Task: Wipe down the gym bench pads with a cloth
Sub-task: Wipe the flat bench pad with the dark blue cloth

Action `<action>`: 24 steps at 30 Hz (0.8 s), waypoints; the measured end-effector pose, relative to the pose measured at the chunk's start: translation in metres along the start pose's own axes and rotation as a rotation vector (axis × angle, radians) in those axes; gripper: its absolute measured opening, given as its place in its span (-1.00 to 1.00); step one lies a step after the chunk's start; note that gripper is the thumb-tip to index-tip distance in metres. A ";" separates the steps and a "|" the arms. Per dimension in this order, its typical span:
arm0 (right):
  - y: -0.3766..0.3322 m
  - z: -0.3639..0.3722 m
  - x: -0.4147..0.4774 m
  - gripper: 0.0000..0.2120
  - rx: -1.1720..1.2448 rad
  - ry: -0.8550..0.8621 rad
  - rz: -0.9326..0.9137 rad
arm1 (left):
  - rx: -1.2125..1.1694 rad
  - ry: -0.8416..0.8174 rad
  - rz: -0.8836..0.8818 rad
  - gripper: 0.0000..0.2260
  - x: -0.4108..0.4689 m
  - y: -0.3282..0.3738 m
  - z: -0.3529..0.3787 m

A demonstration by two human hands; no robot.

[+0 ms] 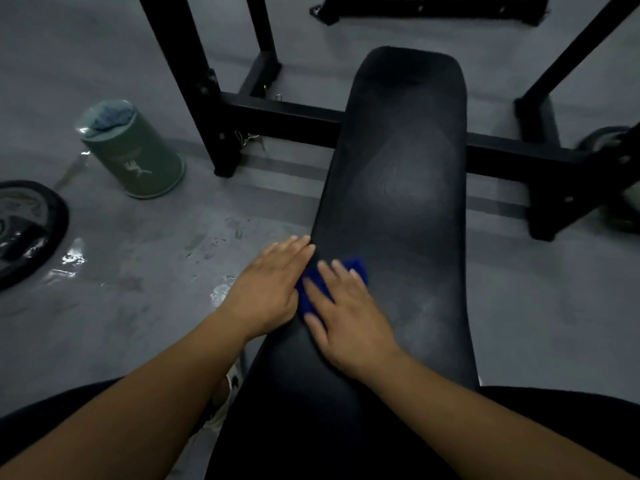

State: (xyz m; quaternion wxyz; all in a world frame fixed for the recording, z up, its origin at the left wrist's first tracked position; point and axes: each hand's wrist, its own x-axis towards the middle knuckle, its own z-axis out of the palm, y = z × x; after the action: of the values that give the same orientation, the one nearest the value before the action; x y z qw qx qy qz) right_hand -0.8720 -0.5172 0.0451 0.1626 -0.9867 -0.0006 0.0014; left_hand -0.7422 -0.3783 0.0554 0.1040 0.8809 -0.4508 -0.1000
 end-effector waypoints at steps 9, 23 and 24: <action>0.076 -0.030 -0.053 -0.67 -0.100 0.163 0.404 | -0.025 0.006 0.057 -0.36 -0.014 0.069 -0.019; 0.060 -0.102 -0.046 -0.67 0.015 0.344 0.403 | 0.091 0.053 0.052 -0.35 0.027 0.101 -0.064; 0.063 -0.107 -0.041 -0.67 0.015 0.342 0.409 | 0.072 0.042 0.044 -0.34 0.031 0.099 -0.067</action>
State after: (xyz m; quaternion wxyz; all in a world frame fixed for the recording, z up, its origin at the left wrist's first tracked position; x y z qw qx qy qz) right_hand -0.9122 -0.6115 0.1264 0.1639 -0.9510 0.2261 -0.1325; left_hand -0.7829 -0.4538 0.1445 0.0838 0.8759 -0.4710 -0.0626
